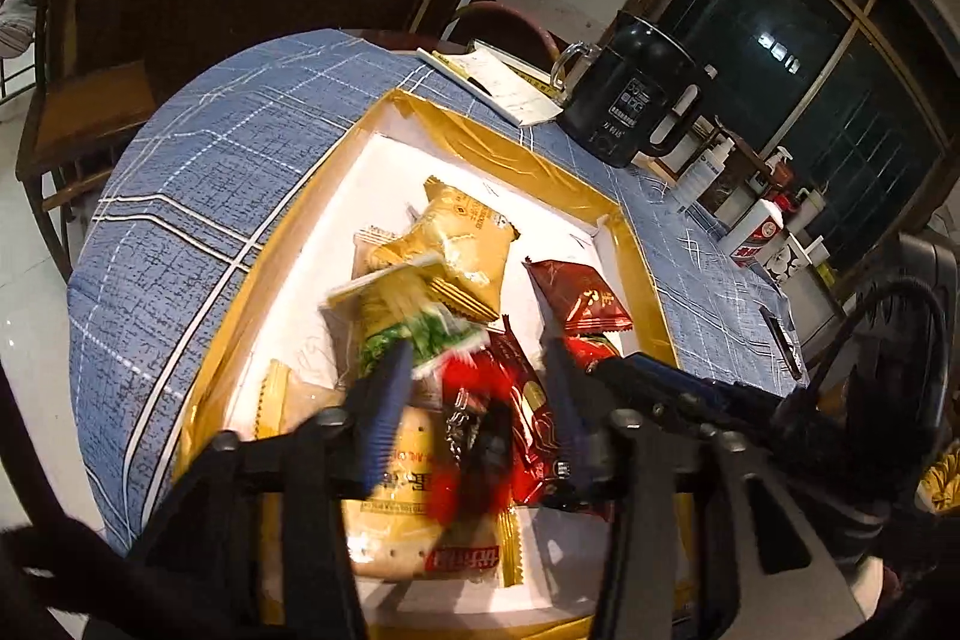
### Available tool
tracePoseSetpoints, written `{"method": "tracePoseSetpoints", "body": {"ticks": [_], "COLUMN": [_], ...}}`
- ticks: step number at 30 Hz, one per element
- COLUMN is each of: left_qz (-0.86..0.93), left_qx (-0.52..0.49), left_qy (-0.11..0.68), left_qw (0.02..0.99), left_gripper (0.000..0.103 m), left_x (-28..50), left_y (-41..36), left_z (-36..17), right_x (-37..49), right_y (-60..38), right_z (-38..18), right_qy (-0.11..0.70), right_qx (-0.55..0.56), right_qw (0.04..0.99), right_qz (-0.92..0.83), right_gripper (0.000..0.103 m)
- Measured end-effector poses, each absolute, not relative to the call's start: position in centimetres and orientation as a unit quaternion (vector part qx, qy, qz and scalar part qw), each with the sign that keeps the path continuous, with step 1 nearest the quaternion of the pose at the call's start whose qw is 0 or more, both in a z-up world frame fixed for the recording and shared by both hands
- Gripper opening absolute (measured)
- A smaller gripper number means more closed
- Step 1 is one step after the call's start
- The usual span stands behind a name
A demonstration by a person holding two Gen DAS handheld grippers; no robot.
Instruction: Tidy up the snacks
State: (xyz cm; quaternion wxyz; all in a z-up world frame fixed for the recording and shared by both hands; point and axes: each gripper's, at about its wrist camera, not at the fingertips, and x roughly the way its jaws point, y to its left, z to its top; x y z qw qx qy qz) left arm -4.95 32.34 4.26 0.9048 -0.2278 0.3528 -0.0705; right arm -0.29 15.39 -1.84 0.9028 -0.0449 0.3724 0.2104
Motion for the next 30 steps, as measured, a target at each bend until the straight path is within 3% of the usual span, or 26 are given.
{"method": "tracePoseSetpoints", "body": {"ticks": [4, 8, 11, 22, 30], "left_qz": [-0.057, 0.009, 0.082, 0.164, 0.147], "left_qx": [-0.214, -0.18, -0.153, -0.028, -0.012], "left_qy": [0.334, 0.302, 0.264, 0.231, 0.233], "left_qw": [0.916, 0.936, 0.949, 0.958, 0.961], "left_gripper": [0.059, 0.079, 0.09, 0.091, 0.092], "left_x": [-6.9, -10.2, -13.6, -19.2, -21.6], "left_y": [31.8, 30.8, 29.5, 21.7, 18.7], "left_z": [5.5, 7.1, 8.1, 10.3, 11.3], "right_x": [-1.6, -4.6, -7.2, -14.0, -18.4], "right_y": [14.0, 12.0, 10.1, 5.3, 3.2], "right_z": [-0.9, -0.4, -0.6, -2.0, -1.1], "right_qy": [0.357, 0.327, 0.309, 0.289, 0.245], "right_qx": [-0.022, -0.002, 0.012, 0.046, 0.042], "right_qw": [0.907, 0.917, 0.925, 0.934, 0.948], "right_qz": [0.223, 0.227, 0.22, 0.204, 0.2], "right_gripper": [0.022, 0.036, 0.04, 0.044, 0.056]}}
